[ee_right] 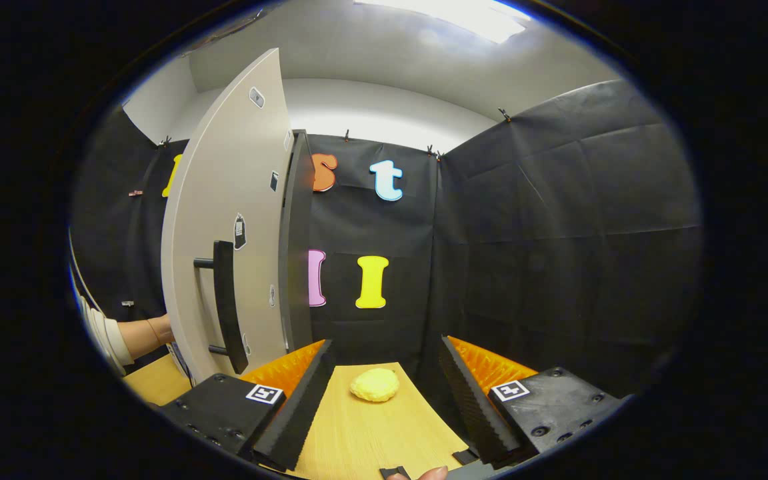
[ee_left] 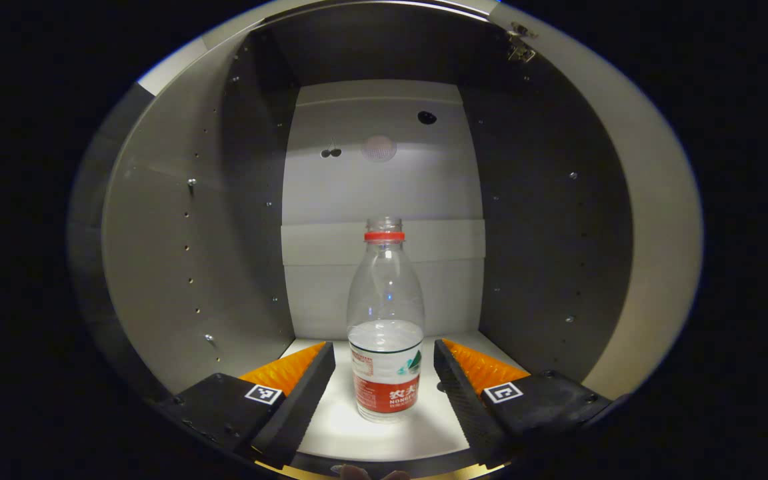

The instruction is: Open the cabinet door with the right hand, grasp the bottle in the cabinet with the left hand and place it on the coaster, then close the cabinet door with the right hand.

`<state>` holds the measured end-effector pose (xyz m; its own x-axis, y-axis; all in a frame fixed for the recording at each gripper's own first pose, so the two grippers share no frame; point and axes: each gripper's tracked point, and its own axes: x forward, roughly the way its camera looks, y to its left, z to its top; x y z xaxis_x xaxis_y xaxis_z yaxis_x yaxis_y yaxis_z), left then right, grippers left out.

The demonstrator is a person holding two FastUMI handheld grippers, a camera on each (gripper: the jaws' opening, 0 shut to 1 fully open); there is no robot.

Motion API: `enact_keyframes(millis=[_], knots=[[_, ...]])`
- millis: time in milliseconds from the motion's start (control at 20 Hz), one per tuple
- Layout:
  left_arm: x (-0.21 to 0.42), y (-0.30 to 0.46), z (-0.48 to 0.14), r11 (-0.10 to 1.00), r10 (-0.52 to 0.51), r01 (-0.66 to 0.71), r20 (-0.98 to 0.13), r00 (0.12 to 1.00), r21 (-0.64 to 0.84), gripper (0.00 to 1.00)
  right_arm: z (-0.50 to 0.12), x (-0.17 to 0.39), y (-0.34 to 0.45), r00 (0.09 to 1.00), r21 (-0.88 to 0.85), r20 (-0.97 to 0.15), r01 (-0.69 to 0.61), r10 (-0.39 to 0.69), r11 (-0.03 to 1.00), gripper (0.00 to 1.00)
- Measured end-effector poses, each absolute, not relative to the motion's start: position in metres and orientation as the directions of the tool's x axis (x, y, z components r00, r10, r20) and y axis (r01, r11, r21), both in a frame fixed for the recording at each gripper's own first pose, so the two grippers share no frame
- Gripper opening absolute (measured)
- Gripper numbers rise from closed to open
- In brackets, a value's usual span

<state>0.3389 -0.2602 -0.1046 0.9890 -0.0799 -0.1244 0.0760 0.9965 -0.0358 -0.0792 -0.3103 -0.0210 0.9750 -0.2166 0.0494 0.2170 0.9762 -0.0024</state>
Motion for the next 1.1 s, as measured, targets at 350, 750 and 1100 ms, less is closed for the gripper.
enact_keyframes(millis=[350, 750, 1100], knots=[[0.371, -0.259, -0.12, 0.999, -0.044, 0.044, -0.137, 0.99, -0.004, 0.84, -0.029, -0.078, -0.328, 0.967, 0.002, 0.023, 0.252, -0.252, 0.968, 0.98], [0.311, -0.256, -0.071, 0.994, -0.111, 0.11, -0.073, 0.991, -0.015, 0.74, -0.023, -0.074, -0.32, 0.971, 0.014, 0.046, 0.232, -0.233, 0.973, 0.98], [0.224, -0.206, -0.048, 0.993, -0.115, 0.114, -0.036, 0.993, -0.028, 0.73, -0.029, -0.076, -0.312, 0.97, 0.031, 0.019, 0.24, -0.241, 0.97, 0.98]])
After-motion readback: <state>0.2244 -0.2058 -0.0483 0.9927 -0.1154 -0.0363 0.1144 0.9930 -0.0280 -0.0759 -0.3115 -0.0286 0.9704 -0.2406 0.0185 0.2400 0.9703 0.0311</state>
